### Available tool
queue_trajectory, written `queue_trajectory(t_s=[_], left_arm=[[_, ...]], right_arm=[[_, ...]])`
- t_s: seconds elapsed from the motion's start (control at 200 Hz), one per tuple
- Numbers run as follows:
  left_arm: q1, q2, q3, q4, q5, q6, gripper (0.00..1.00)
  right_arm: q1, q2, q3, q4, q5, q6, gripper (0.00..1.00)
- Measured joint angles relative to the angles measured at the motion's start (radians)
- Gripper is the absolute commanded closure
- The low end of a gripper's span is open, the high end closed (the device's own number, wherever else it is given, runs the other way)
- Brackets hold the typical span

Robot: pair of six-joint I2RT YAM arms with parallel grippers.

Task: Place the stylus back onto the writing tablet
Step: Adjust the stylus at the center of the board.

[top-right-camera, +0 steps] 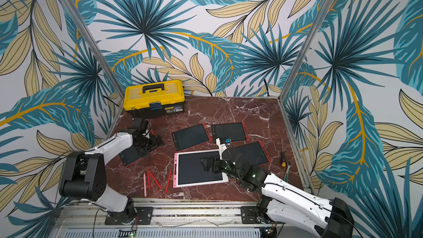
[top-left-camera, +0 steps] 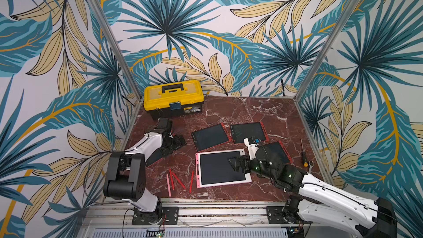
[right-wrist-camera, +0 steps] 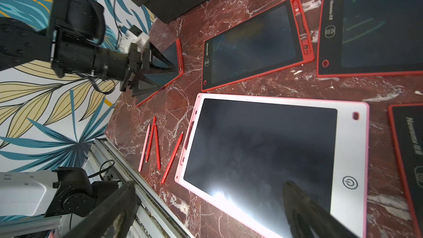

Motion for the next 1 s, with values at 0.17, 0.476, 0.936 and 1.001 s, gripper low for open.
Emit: queue_trajectory(t_s=[0.17,0.476,0.936,1.001], left_arm=[[-0.060,-0.112,-0.048,-0.016,0.019,0.041,0.00],[-0.140,-0.247,-0.073,0.002,0.069,0.094,0.01],[-0.187,-0.386,-0.232,-0.130,0.006,-0.043,0.15],[-0.193,-0.394,-0.240,-0.145,-0.017,-0.073,0.18]], right_arm=[[0.011,0.045,0.030,-0.071,0.014,0.009,0.01],[0.015,0.101,0.075,-0.225,0.062,0.023,0.00],[0.015,0.137,0.095,-0.248,-0.018,-0.007,0.00],[0.016,0.136,0.094,-0.240,-0.022,-0.008,0.00]])
